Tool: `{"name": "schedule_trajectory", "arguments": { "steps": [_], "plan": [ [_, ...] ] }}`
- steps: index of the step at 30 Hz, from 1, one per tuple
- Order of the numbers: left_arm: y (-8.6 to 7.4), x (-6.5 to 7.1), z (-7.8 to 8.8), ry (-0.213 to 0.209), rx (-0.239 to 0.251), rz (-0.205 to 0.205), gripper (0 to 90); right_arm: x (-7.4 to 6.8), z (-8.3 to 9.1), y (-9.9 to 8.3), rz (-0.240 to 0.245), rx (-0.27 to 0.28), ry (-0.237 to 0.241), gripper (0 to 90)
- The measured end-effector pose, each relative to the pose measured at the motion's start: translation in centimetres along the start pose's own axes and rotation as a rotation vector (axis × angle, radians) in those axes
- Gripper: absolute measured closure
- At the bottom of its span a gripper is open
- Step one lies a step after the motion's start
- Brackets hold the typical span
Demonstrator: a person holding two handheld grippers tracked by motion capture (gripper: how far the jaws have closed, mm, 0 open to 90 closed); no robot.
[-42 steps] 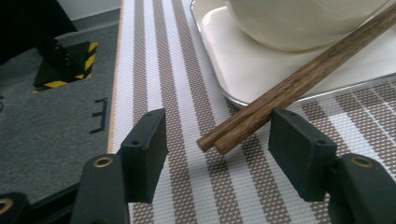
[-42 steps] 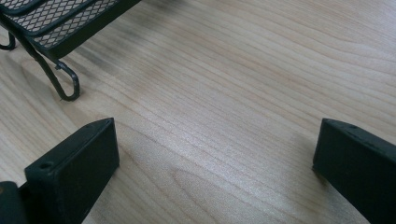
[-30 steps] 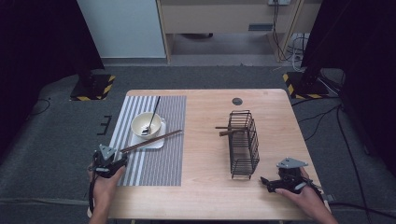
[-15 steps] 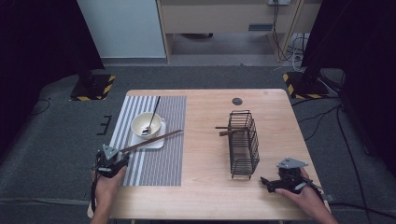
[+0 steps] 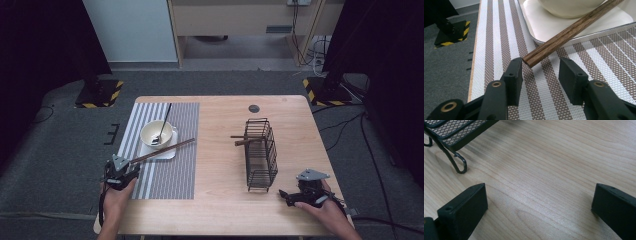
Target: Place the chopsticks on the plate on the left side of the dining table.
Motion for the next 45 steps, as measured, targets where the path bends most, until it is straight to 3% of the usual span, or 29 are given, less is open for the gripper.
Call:
{"name": "schedule_trajectory", "arguments": {
  "steps": [30, 33, 45],
  "plan": [
    [0.2, -1.5, 0.0, 0.016, 0.027, 0.046, 53.5, 0.0, 0.0, 0.0, 0.0, 0.0, 0.0, 0.2],
    [0.2, -1.6, -0.1, -0.007, 0.037, 0.091, 53.5, 0.0, 0.0, 0.0, 0.0, 0.0, 0.0, 0.2],
    [0.9, -1.5, -0.5, -0.003, 0.046, 0.075, 51.6, 0.0, 0.0, 0.0, 0.0, 0.0, 0.0, 0.2]
  ]
}}
Point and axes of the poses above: each handheld gripper's, and its own axes: z roughly backward along the jaws, y roughly out of its top, x roughly to its right, the point moved 10 cm from there along -z, roughly forward along the jaws, and after that the axes turned 3 degrees about -y, right-handed, at the moved point
